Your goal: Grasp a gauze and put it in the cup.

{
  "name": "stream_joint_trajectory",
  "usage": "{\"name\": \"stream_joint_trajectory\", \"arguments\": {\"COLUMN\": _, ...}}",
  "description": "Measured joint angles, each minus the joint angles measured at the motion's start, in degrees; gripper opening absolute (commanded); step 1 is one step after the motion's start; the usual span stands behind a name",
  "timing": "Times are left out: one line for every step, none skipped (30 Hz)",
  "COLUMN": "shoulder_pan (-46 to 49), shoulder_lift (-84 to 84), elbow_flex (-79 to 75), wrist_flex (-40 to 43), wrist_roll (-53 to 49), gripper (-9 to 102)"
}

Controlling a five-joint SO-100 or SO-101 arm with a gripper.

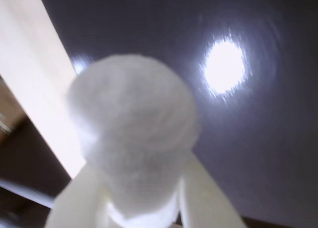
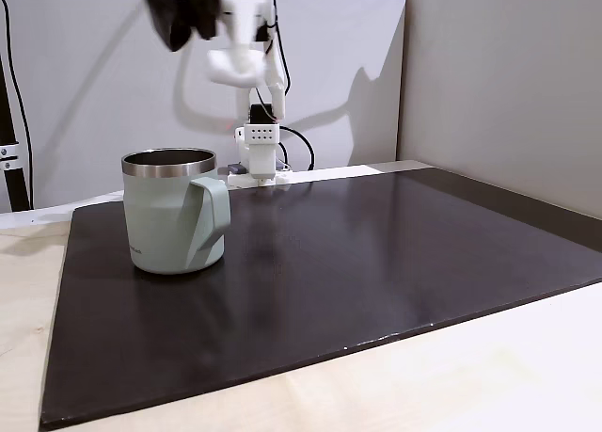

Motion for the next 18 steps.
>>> {"name": "stream_joint_trajectory", "arguments": {"shoulder_pan": 1.6, "shoulder_lift": 0.0, "elbow_flex": 0.0, "wrist_flex": -0.7, "wrist_roll": 0.1, "gripper": 0}}
{"name": "stream_joint_trajectory", "arguments": {"shoulder_pan": 2.7, "shoulder_lift": 0.0, "elbow_flex": 0.0, "wrist_flex": -1.4, "wrist_roll": 0.1, "gripper": 0}}
{"name": "stream_joint_trajectory", "arguments": {"shoulder_pan": 3.7, "shoulder_lift": 0.0, "elbow_flex": 0.0, "wrist_flex": -2.0, "wrist_roll": 0.0, "gripper": 0}}
{"name": "stream_joint_trajectory", "arguments": {"shoulder_pan": 4.4, "shoulder_lift": -0.5, "elbow_flex": 0.0, "wrist_flex": -2.6, "wrist_roll": -0.2, "gripper": 0}}
{"name": "stream_joint_trajectory", "arguments": {"shoulder_pan": 4.7, "shoulder_lift": -1.2, "elbow_flex": -0.2, "wrist_flex": -3.1, "wrist_roll": -0.4, "gripper": 0}}
{"name": "stream_joint_trajectory", "arguments": {"shoulder_pan": 4.9, "shoulder_lift": -2.3, "elbow_flex": -0.7, "wrist_flex": -3.4, "wrist_roll": -0.6, "gripper": 0}}
{"name": "stream_joint_trajectory", "arguments": {"shoulder_pan": 5.4, "shoulder_lift": -3.5, "elbow_flex": -1.4, "wrist_flex": -3.6, "wrist_roll": -0.9, "gripper": 0}}
{"name": "stream_joint_trajectory", "arguments": {"shoulder_pan": 5.7, "shoulder_lift": -5.1, "elbow_flex": -2.5, "wrist_flex": -3.7, "wrist_roll": -0.9, "gripper": 0}}
{"name": "stream_joint_trajectory", "arguments": {"shoulder_pan": 6.2, "shoulder_lift": -6.6, "elbow_flex": -3.8, "wrist_flex": -3.8, "wrist_roll": -0.9, "gripper": 0}}
{"name": "stream_joint_trajectory", "arguments": {"shoulder_pan": 6.7, "shoulder_lift": -8.1, "elbow_flex": -5.4, "wrist_flex": -3.8, "wrist_roll": -1.1, "gripper": 0}}
{"name": "stream_joint_trajectory", "arguments": {"shoulder_pan": 7.0, "shoulder_lift": -9.8, "elbow_flex": -7.0, "wrist_flex": -3.8, "wrist_roll": -1.2, "gripper": 0}}
{"name": "stream_joint_trajectory", "arguments": {"shoulder_pan": 7.2, "shoulder_lift": -11.7, "elbow_flex": -9.1, "wrist_flex": -3.7, "wrist_roll": -1.4, "gripper": 0}}
{"name": "stream_joint_trajectory", "arguments": {"shoulder_pan": 7.2, "shoulder_lift": -13.8, "elbow_flex": -11.5, "wrist_flex": -3.7, "wrist_roll": -1.7, "gripper": 0}}
{"name": "stream_joint_trajectory", "arguments": {"shoulder_pan": 7.2, "shoulder_lift": -16.1, "elbow_flex": -14.2, "wrist_flex": -3.1, "wrist_roll": -1.9, "gripper": 0}}
{"name": "stream_joint_trajectory", "arguments": {"shoulder_pan": 6.9, "shoulder_lift": -18.6, "elbow_flex": -17.5, "wrist_flex": -2.0, "wrist_roll": -2.1, "gripper": 0}}
{"name": "stream_joint_trajectory", "arguments": {"shoulder_pan": 6.8, "shoulder_lift": -21.4, "elbow_flex": -20.9, "wrist_flex": -1.0, "wrist_roll": -2.3, "gripper": 0}}
{"name": "stream_joint_trajectory", "arguments": {"shoulder_pan": 6.8, "shoulder_lift": -24.3, "elbow_flex": -25.0, "wrist_flex": 0.4, "wrist_roll": -2.4, "gripper": 0}}
{"name": "stream_joint_trajectory", "arguments": {"shoulder_pan": 6.8, "shoulder_lift": -27.4, "elbow_flex": -29.3, "wrist_flex": 1.7, "wrist_roll": -2.5, "gripper": 0}}
